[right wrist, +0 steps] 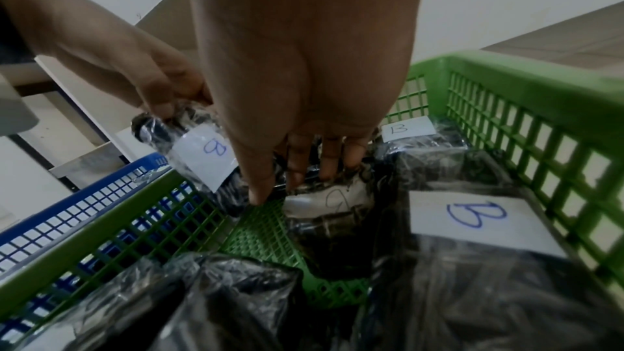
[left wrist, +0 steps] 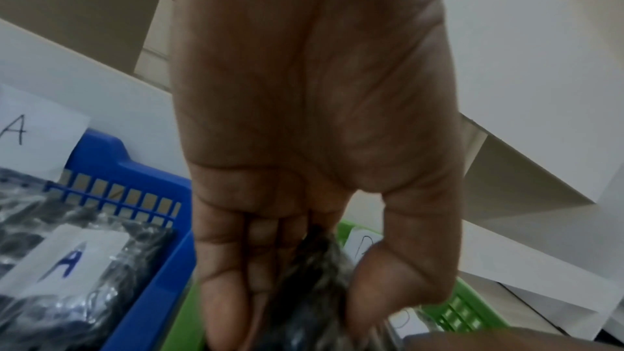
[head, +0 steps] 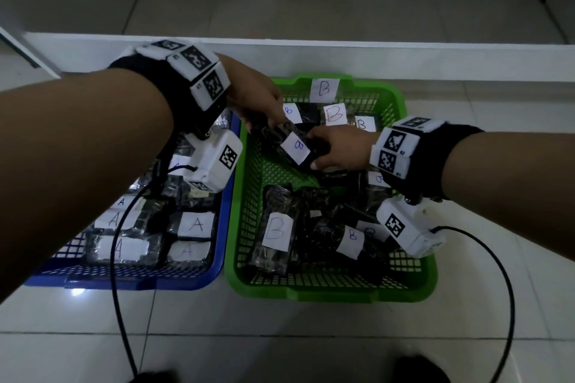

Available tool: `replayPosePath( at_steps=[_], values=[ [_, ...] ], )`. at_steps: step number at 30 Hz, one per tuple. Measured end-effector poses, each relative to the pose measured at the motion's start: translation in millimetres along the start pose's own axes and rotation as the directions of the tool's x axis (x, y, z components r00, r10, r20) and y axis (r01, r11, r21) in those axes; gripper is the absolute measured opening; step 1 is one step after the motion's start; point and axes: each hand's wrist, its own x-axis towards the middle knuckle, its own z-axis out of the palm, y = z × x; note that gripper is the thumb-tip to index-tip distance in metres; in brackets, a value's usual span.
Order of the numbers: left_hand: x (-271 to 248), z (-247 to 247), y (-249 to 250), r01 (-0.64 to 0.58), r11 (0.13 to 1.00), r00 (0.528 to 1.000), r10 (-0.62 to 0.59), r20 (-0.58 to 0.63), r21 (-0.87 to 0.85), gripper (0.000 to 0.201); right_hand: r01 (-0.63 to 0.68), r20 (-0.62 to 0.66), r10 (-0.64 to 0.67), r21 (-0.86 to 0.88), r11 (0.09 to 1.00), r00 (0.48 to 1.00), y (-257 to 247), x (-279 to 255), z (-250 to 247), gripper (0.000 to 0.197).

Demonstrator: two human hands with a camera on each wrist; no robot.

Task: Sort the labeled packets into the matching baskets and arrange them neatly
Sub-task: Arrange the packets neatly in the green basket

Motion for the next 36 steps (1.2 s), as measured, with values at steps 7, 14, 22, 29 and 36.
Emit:
replayPosePath(
  at_steps=[7,14,22,29,36],
  values=[
    [-2,0,-9,0.030,0.972,0.991,-0.059,0.119,0.235,0.014,0.001,0.033,-0.007,0.183,0.983,0.999,-1,2,-6,0.050],
    [1,15,0,0.031,0.917,0.984,-0.097,0.147,0.398,0.040,-0.121,0.001,0.142,0.534,0.837,0.990,6,5,-12,0.028],
    [6,50,15,0.006,0.783,0.999,-0.030,0.029,0.622,0.051,-0.041,-0.225,0.264,0.683,0.729,0.938,12,6,-21,0.022],
    [13,90,9,-0.150,0.832,0.974,0.030,0.227,0.535,0.044,-0.001,-0.416,0.256,0.522,0.853,0.872,24,5,-27,0.026],
    [7,82,6,-0.022,0.999,0.953,0.010,0.304,0.037,0.028,0.044,-0.384,0.178,0.504,0.863,0.906,14,9,-21,0.029]
  ],
)
